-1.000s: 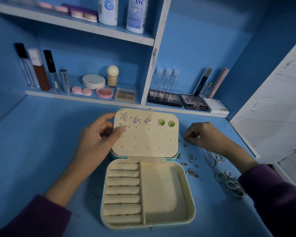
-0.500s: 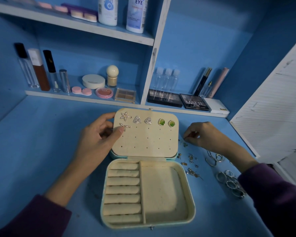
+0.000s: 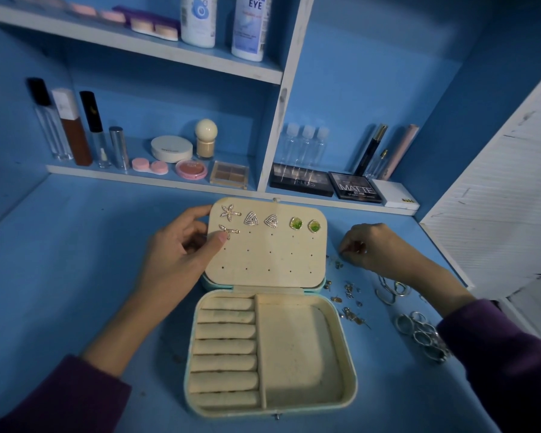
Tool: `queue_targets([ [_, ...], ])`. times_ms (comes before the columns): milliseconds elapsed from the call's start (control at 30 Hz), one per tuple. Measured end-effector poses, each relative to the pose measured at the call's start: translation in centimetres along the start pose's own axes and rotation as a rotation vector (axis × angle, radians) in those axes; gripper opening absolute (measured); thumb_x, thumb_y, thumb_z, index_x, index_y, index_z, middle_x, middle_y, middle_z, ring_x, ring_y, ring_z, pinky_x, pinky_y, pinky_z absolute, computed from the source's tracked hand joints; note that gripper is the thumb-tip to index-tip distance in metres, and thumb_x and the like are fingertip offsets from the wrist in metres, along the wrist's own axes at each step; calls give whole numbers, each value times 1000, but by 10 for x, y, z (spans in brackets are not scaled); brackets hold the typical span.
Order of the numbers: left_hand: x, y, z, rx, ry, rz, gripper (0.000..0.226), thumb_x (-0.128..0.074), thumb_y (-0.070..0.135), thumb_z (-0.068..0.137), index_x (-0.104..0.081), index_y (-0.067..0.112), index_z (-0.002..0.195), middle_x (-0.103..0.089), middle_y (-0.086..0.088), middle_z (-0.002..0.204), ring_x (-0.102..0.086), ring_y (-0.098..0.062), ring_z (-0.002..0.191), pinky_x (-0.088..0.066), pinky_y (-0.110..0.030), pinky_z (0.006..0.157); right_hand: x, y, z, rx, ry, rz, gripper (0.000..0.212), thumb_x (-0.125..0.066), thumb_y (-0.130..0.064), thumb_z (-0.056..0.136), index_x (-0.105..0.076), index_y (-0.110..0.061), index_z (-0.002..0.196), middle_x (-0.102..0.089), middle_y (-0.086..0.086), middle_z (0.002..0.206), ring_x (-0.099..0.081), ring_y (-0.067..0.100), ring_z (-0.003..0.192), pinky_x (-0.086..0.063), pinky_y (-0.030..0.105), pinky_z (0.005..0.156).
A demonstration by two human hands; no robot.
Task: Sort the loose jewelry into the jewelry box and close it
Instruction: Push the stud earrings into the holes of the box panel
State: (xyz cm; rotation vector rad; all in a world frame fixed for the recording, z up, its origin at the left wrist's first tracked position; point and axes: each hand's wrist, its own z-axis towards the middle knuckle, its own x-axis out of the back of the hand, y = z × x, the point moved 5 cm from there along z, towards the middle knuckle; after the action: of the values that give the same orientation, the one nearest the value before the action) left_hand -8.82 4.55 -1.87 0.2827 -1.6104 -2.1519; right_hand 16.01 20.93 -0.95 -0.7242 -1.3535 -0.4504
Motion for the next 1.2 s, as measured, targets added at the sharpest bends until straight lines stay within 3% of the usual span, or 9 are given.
queue_targets([
  [300,0,-1,0,-2,2,7,35,-66,7,86,-60,37,103,-72,11,81,-67,-10,73,-52,-17,63,-1,-1,-1,-27,10,21,8,-66,-5,79,-71,-12,79,-59,-10,76,-52,-3,65,-39,4,61],
  [400,0,-1,1,-11,10,4,36,-67,7,85,-61,38,101,-72,6,82,-65,-22,77,-52,-27,68,-2,-1,-1,-30,4,33,10,-66,-4,79,-70,-13,80,-58,-11,77,-53,-2,67,-39,4,62],
  [533,0,-1,0,-9,8,-2,36,-67,5,85,-61,38,100,-72,5,82,-65,-26,80,-52,-33,71,-1,1,-2,-44,9,79,9,-68,-4,80,-70,-13,81,-60,-8,80,-54,-1,69,-40,4,64],
  [700,0,-1,0,0,1,0,35,-66,6,85,-61,37,102,-72,8,83,-67,-18,79,-53,-26,68,0,1,-3,-56,32,75,9,-67,-4,80,-70,-11,83,-59,-9,78,-53,-1,68,-40,3,63],
  [900,0,1,0,3,4,-6,35,-66,5,85,-61,36,101,-72,6,85,-67,-20,79,-53,-31,71,4,4,-3,-78,34,95,13,-66,-2,81,-74,-11,86,-63,-9,75,-55,-1,67,-41,2,65],
  [1200,0,0,0,-7,3,-7,36,-66,6,85,-61,38,101,-72,10,82,-66,-19,79,-52,-25,69,6,11,-5,-89,65,111,15,-66,0,81,-74,-12,85,-65,-10,78,-56,-5,70,-40,0,68],
])
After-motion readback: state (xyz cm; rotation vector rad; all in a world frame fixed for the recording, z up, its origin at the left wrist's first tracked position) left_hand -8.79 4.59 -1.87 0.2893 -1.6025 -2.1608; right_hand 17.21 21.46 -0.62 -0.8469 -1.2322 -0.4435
